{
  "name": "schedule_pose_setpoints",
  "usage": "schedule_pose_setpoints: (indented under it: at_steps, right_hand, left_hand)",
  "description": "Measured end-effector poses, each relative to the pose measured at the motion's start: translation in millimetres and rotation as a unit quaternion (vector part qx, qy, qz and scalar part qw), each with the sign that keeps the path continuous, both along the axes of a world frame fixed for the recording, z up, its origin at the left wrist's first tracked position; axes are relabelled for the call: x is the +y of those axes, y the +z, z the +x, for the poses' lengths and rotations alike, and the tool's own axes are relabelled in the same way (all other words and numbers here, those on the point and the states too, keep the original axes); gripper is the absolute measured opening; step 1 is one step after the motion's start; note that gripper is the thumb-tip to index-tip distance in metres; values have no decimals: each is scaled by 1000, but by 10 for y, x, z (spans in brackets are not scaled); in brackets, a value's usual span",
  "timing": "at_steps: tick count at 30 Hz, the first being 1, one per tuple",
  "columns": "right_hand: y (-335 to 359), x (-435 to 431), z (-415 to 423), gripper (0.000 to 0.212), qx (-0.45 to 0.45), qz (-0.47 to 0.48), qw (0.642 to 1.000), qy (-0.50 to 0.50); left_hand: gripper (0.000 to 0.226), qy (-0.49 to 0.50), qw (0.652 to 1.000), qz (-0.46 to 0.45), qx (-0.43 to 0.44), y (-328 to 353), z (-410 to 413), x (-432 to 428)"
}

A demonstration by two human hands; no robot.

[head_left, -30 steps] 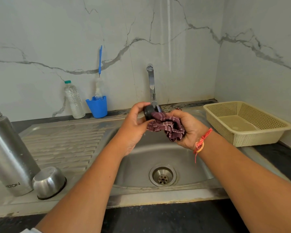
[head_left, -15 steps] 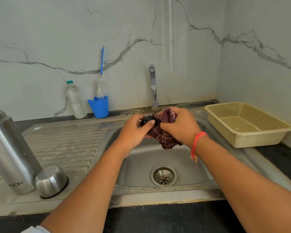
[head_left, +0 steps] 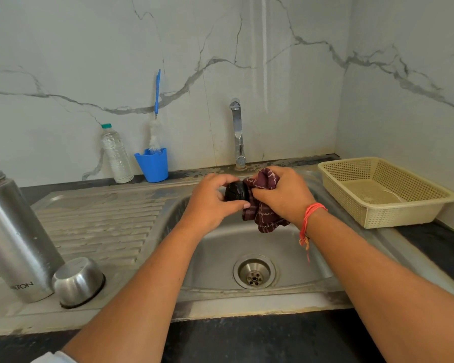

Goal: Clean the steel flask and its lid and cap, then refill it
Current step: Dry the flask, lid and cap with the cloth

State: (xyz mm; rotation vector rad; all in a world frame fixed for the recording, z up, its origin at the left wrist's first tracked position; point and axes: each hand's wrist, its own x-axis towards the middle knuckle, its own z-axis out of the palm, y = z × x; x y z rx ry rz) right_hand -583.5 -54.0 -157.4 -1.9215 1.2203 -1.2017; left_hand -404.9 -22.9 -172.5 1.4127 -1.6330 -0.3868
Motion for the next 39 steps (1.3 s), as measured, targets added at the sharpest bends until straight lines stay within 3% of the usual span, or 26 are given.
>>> schedule_pose_setpoints:
  at_steps: [4, 7, 10, 12, 14, 17, 21, 25, 28, 33, 36, 39]
  right_hand:
    - [-1, 20, 17, 14, -57, -1, 998, 25]
    - [-30, 44, 57, 18, -84, -12, 995, 52]
    - [-72, 85, 120, 18, -6, -78, 995, 69]
    - [-96, 92, 173, 16, 46, -104, 991, 65]
    - [-101, 64, 189, 20, 37, -104, 993, 41]
    - [-86, 14, 141, 17, -14, -122, 992, -12]
    - [-13, 32, 59, 24, -81, -151, 985, -10]
    - [-9, 24, 52, 31, -8, -207, 978, 39]
    - [-36, 17, 72, 30, 26, -213, 975, 62]
    - [-40, 1, 59, 28, 26, -192, 979, 67]
    - [-55, -9, 53, 27, 6, -145, 988, 54]
    - [-68, -5, 71, 28, -46, -87, 994, 47]
  left_hand:
    - [54, 30, 997, -17, 74, 19, -13, 20]
    - [44, 36, 980, -2, 198, 29, -9, 1]
    - [38, -7, 944, 5, 329, 83, -14, 4]
    - [39, -28, 928, 4, 373, 107, -18, 19]
    - [42, -39, 913, 3, 406, 108, -7, 13]
    - [47, -37, 916, -3, 399, 91, 16, -8]
    - [53, -10, 966, -20, 256, 45, -6, -9]
    - [58, -7, 988, -24, 150, 28, -26, -19]
    - [59, 7, 992, -24, 125, 28, -4, -25]
    - [56, 23, 985, -23, 169, 47, -5, -16]
    - [49, 2, 967, -13, 256, 66, -8, 11]
    - [36, -57, 924, 22, 376, 89, -22, 34]
